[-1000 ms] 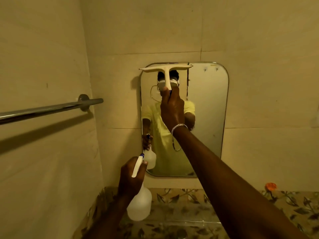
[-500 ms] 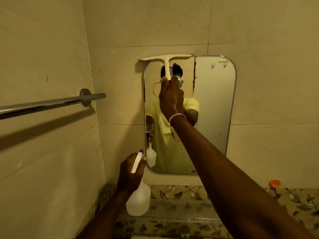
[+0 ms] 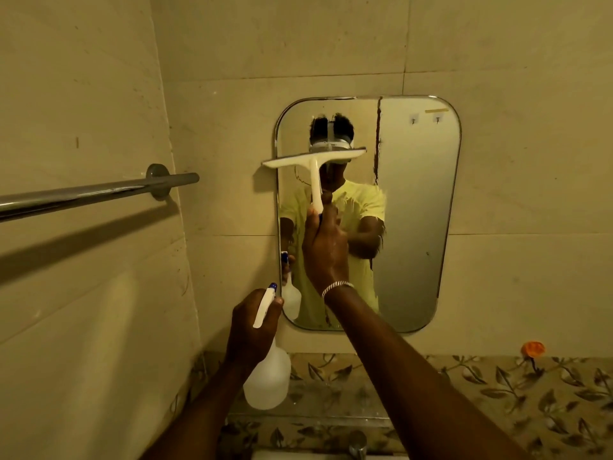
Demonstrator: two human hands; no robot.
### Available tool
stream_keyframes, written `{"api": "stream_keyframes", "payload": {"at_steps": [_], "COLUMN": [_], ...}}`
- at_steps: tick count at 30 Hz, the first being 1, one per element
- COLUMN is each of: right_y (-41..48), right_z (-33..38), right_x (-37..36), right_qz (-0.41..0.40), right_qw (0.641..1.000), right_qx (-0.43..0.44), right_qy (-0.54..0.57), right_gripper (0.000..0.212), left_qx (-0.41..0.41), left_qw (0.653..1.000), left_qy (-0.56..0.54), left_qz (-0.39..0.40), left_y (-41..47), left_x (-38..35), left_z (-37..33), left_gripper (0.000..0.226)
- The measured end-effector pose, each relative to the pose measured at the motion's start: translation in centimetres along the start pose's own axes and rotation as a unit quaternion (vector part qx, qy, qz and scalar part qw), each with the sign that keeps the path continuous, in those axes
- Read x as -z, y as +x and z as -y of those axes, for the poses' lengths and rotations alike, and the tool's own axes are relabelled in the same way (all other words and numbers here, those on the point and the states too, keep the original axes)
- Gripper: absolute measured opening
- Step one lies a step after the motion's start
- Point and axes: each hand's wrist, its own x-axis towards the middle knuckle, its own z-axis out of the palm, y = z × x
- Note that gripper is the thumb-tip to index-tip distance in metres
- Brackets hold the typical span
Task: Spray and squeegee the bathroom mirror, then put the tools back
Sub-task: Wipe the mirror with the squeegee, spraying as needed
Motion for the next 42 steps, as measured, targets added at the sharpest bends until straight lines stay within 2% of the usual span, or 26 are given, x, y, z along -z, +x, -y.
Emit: {"api": "stream_keyframes", "payload": {"at_steps": [2, 4, 12, 16, 22, 26, 32, 36, 42], "right_y": [-2.3, -4.2, -8.5, -4.9, 3.0, 0.4, -4.4, -2.4, 2.6], "right_z": [-1.5, -2.8, -5.5, -3.4, 0.4, -1.2, -3.7, -2.3, 1.1], "right_x": [-0.5, -0.9, -1.0, -0.4, 1.2, 1.2, 1.4, 2.3, 2.8], "right_qz": [-0.007, -0.013, -0.007, -0.038, -0.043, -0.044, -0.027, -0.041, -0.060], "right_qw": [1.000, 1.000, 0.999, 0.998, 0.999, 0.999, 0.999, 0.998, 0.998], "right_qx": [-0.004, -0.012, -0.050, -0.045, -0.017, -0.025, -0.044, -0.036, 0.007], "right_qy": [0.005, 0.001, -0.016, 0.010, -0.010, -0.002, -0.005, 0.034, 0.020], "right_gripper": [0.023, 0.016, 0.017, 0.039, 0.041, 0.038, 0.034, 0.039, 0.039], "left_qx": [0.002, 0.007, 0.024, 0.008, -0.007, -0.016, -0.010, -0.009, 0.001], "left_qw": [1.000, 1.000, 1.000, 1.000, 1.000, 1.000, 1.000, 1.000, 1.000], "left_qy": [-0.012, -0.022, 0.010, 0.004, 0.008, -0.003, -0.008, -0.004, 0.014], "left_qz": [-0.003, -0.001, -0.004, 0.004, -0.003, 0.003, 0.012, 0.009, -0.004], "left_y": [-0.4, -0.8, -1.7, -1.2, -0.1, -0.3, -0.9, -1.0, -0.7], "left_x": [0.0, 0.1, 0.2, 0.3, 0.1, -0.3, -0.4, -0.2, -0.3], "left_z": [0.2, 0.4, 1.4, 1.1, 0.5, 0.1, -0.3, -0.2, -0.4], "left_gripper": [0.014, 0.023, 0.036, 0.029, 0.025, 0.011, 0.006, 0.017, 0.030]}}
